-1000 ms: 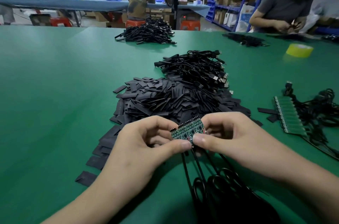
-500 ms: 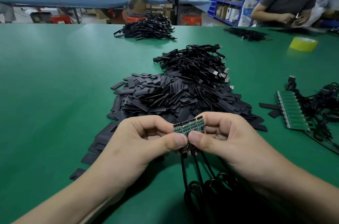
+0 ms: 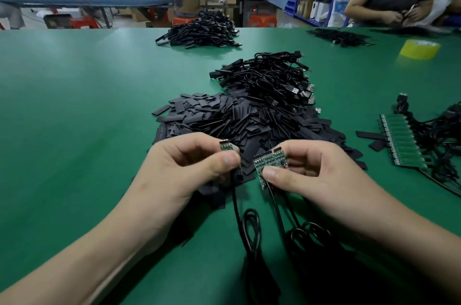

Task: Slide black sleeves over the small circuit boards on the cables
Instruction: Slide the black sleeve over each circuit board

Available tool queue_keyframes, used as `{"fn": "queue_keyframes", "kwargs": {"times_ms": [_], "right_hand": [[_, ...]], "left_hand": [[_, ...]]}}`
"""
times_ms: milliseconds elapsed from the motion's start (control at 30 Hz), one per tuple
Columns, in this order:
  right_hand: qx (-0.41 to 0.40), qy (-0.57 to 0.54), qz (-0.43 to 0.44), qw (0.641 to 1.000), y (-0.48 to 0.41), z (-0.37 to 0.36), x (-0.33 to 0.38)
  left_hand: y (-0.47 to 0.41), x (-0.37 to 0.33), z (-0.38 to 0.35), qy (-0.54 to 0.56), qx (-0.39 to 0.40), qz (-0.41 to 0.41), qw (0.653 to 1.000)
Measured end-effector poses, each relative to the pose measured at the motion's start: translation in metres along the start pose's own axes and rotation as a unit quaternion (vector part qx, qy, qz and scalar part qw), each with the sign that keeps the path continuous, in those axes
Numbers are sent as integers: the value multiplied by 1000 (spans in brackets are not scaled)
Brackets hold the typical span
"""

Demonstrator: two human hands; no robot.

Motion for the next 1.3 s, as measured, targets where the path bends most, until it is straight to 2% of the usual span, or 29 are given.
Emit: {"fn": "queue_keyframes", "kwargs": {"times_ms": [67, 133, 167, 233, 300, 367, 433, 533, 600, 700, 767, 833, 933, 1033, 1200, 1300], "right_hand": [[-122, 133, 84, 980, 3, 5, 5], [-158, 224, 181, 944, 9, -1, 13], [-142, 242, 210, 937, 10, -8, 14], [-99, 230, 215, 944, 12, -18, 12], [-56, 163, 167, 971, 12, -23, 10], [9, 47, 130, 990, 11, -20, 14], [71, -97, 113, 986, 12, -13, 23], [114, -283, 85, 949, 13, 9, 35], [112, -327, 71, 936, 12, 28, 41], [82, -243, 14, 967, 8, 46, 39], [69, -112, -25, 991, 4, 43, 29], [75, -1, -42, 996, 3, 30, 20], [66, 91, -55, 992, 0, 12, 10], [24, 158, -20, 987, -2, 7, 7], [-23, 161, 15, 987, -3, 8, 3], [-38, 171, 29, 984, -2, 8, 2]], "left_hand": [[-1, -2, 3, -31, -16, -33, 999], [0, -2, 3, -44, -26, -50, 997], [0, -2, 2, -51, -23, -55, 997], [1, -2, -2, -60, -7, -61, 996], [2, -3, -3, -55, 3, -69, 996], [2, -5, -1, -107, 10, -96, 990], [1, -6, 7, -257, 39, -145, 955], [2, -6, 15, -479, 123, -178, 851], [2, -8, 16, -573, 142, -168, 790], [1, -13, 11, -657, 141, -138, 727], [2, -15, 9, -687, 144, -109, 704], [2, -16, 8, -706, 140, -83, 690], [3, -15, 7, -706, 135, -55, 693], [5, -13, 7, -664, 131, -38, 735], [7, -11, 9, -596, 107, -37, 795], [7, -12, 12, -585, 79, -80, 803]]}}
Point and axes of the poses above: each hand's wrist, its own y-axis away from the middle knuckle, its own z-axis out of the back of the hand, x = y × z, the point moved 3 cm from there along -y, towards the middle knuckle, and after that the axes turned 14 degrees about -z, right-handed, at the moved point
